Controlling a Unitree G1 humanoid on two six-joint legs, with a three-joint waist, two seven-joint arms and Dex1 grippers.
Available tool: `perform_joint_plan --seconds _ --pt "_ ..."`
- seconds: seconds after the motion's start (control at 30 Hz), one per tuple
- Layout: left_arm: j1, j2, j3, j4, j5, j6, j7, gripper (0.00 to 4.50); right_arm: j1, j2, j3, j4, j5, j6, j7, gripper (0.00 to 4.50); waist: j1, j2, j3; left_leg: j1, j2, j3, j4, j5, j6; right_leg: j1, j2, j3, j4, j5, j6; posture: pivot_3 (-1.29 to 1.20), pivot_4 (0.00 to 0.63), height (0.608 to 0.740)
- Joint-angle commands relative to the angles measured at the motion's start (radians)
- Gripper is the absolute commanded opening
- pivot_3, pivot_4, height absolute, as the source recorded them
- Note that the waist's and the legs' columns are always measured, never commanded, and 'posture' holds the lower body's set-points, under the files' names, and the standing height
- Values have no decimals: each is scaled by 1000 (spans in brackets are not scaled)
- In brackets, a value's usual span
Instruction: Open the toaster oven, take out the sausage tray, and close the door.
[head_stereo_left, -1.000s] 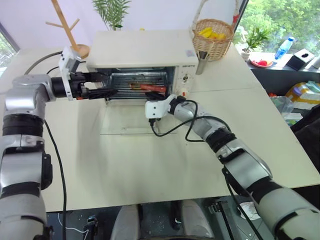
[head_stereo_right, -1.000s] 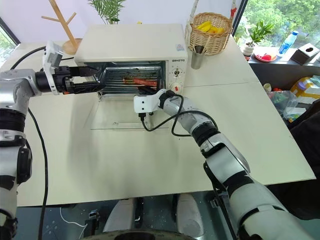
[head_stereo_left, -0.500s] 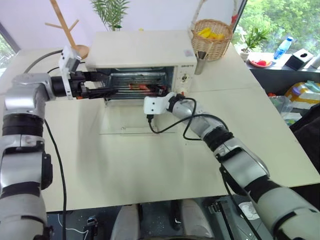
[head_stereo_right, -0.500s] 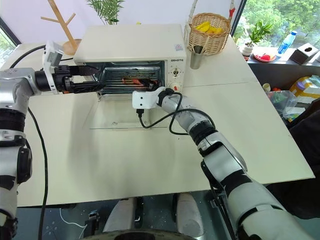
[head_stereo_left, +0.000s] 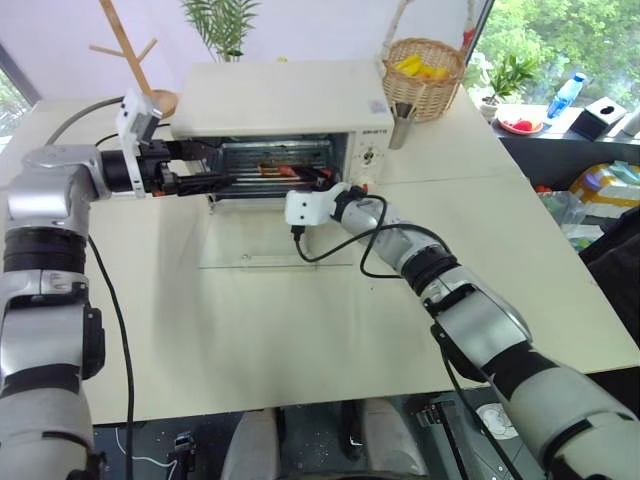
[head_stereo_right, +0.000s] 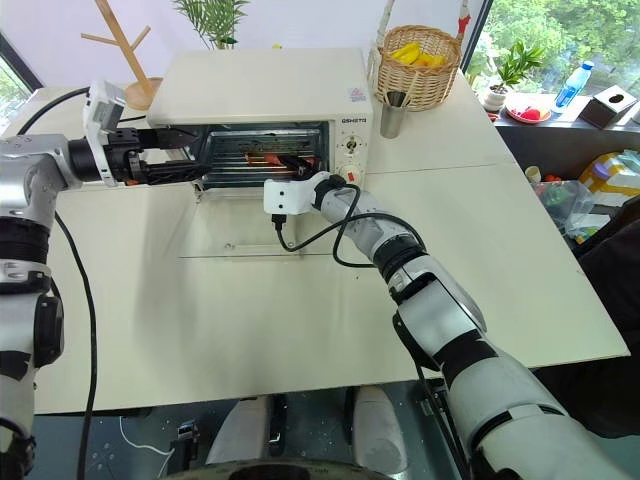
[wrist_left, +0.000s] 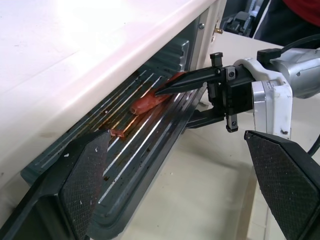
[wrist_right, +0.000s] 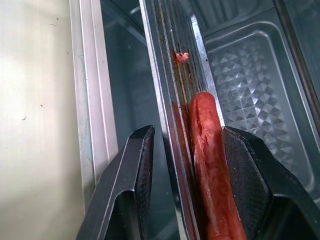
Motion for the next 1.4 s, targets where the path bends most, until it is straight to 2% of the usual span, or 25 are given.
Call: perform_joint_plan --seconds 0.03,0.37,1.07,1.4 --pt "-10 11 32 -29 -11 -4 -3 4500 -23 -23 -7 -85 -7 -20 -20 2140 0 0 0 0 0 0 0 0 0 0 0 0 0 0 0 0 150 734" --pt "-29 5 26 -6 -3 -12 -8 4500 56 -24 3 -266 -2 -12 63 2140 -3 0 0 0 0 0 -1 0 0 -1 0 0 0 0 0 0 150 734" --pt "-34 9 28 -23 -4 3 -11 4500 -142 113 70 185 -65 -27 -74 2140 -2 0 0 0 0 1 -1 0 0 -1 0 1 0 0 0 0 150 734" --pt "-26 11 28 -34 -7 4 -13 4500 -185 126 73 246 -66 -27 -98 2140 -2 0 0 0 0 2 -1 0 0 -2 1 2 1 0 0 0 150 734"
